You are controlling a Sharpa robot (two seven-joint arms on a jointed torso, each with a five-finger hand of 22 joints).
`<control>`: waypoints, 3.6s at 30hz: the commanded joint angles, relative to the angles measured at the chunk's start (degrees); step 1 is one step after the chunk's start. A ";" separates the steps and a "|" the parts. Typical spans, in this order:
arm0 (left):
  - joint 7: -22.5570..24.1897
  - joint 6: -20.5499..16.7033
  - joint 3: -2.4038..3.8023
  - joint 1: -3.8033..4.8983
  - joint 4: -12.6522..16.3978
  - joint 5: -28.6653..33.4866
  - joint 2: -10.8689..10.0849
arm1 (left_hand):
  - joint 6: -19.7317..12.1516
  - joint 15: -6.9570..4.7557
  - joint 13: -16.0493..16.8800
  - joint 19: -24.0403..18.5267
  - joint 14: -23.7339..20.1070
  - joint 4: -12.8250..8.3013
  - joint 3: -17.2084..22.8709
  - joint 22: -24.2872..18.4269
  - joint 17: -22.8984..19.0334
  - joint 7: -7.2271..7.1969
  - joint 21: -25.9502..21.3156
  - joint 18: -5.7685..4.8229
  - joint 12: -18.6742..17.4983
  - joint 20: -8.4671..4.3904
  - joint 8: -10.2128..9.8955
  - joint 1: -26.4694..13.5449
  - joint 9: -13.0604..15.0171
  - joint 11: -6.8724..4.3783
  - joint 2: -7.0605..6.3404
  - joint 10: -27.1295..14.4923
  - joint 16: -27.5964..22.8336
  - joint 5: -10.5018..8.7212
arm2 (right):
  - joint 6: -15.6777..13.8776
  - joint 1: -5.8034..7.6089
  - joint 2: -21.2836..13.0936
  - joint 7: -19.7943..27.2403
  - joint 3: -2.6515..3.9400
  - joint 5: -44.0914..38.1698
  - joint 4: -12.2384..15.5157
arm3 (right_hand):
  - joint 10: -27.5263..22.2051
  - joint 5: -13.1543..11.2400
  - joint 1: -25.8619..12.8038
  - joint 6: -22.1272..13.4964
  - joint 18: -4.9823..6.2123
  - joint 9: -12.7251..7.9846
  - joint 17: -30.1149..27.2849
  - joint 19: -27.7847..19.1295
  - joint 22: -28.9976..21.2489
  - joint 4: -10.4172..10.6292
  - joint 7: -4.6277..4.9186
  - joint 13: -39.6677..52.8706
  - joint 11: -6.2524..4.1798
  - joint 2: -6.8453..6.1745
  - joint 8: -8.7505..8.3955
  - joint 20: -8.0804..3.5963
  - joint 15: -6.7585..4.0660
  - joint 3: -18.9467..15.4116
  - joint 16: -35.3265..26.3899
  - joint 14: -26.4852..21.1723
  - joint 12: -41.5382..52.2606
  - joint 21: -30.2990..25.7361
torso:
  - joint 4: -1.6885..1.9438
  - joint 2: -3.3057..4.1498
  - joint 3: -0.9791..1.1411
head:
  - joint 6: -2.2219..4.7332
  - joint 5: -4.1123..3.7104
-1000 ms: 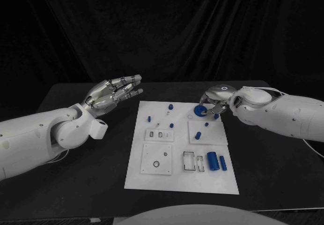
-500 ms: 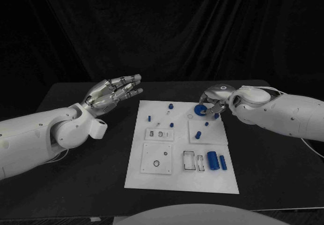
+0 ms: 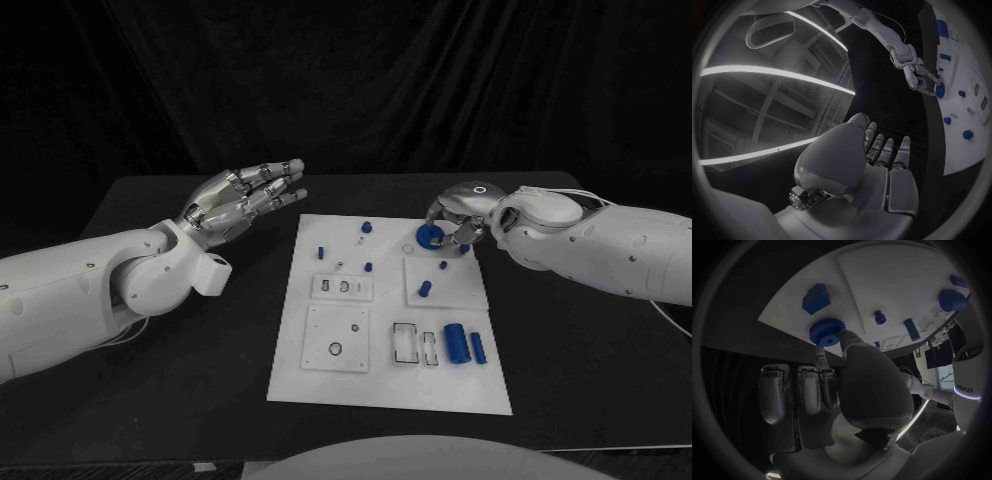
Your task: Assemble the parts on the task board
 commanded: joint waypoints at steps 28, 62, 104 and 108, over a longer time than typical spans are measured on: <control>0.10 0.73 0.06 -0.13 -0.53 0.23 0.45 | -0.40 0.80 -0.01 -0.36 0.03 -0.08 0.77 -0.08 0.12 0.23 -0.27 -0.70 -0.10 -0.09 0.10 -0.03 -0.04 -0.02 -0.46 -0.40 0.47 0.28 | -2.09 3.22 6.11 1.48 0.03 -0.40 5.61 | 6.07 -0.45 0.71 -1.03 -0.90 2.73 15.09 6.07 15.06 -0.30 0.01 15.09 0.54 0.21 -0.56 0.46 0.33 0.40 0.15 5.98 0.15 1.04 | 0.06 -0.13 -0.08 | -0.27 0.38; -0.75 1.12 0.06 -0.17 -0.72 0.23 0.92 | -0.49 0.83 -0.02 -0.34 -0.03 -0.08 0.98 -0.08 0.09 0.29 -0.26 -0.75 -0.14 -0.10 0.08 -0.12 -0.06 0.02 -0.54 -0.46 0.40 0.25 | 6.11 1.57 14.79 1.61 0.03 -0.40 -3.05 | 6.07 -1.09 0.67 -3.77 -0.42 2.11 15.09 4.88 14.42 -0.97 0.74 15.09 1.23 0.74 -2.54 1.09 0.99 1.05 0.15 5.98 0.15 -0.46 | 0.05 0.14 -0.06 | -0.76 -0.35; -1.38 1.81 0.06 -0.38 -0.92 0.23 1.07 | -0.57 0.81 -0.03 -0.30 -0.09 -0.08 1.27 -0.07 0.08 0.33 -0.25 -0.78 -0.20 -0.10 0.07 -0.20 -0.06 0.07 -0.56 -0.52 0.38 0.22 | 5.89 1.16 13.07 1.58 0.03 -0.40 -2.96 | 6.07 -9.72 -1.78 -5.42 -0.31 -3.00 15.09 4.61 14.29 -3.13 -0.01 15.09 0.78 2.32 -5.56 1.11 0.79 0.99 0.15 5.98 0.15 -0.82 | -0.02 -0.02 0.06 | -1.14 0.21; -1.43 1.79 0.06 -0.38 -0.87 0.23 0.94 | -0.57 0.81 -0.03 -0.30 -0.09 -0.08 1.27 -0.07 0.08 0.33 -0.25 -0.78 -0.20 -0.10 0.07 -0.20 -0.06 0.07 -0.56 -0.52 0.38 0.22 | 5.35 1.15 12.58 1.71 0.03 -0.40 -2.81 | 6.07 -9.82 -1.86 -4.30 -0.30 -2.84 15.09 4.59 14.28 -3.21 -0.07 15.09 0.71 2.41 -5.12 1.03 0.73 0.97 0.15 5.98 0.15 -0.85 | -0.04 0.00 0.02 | -1.08 0.29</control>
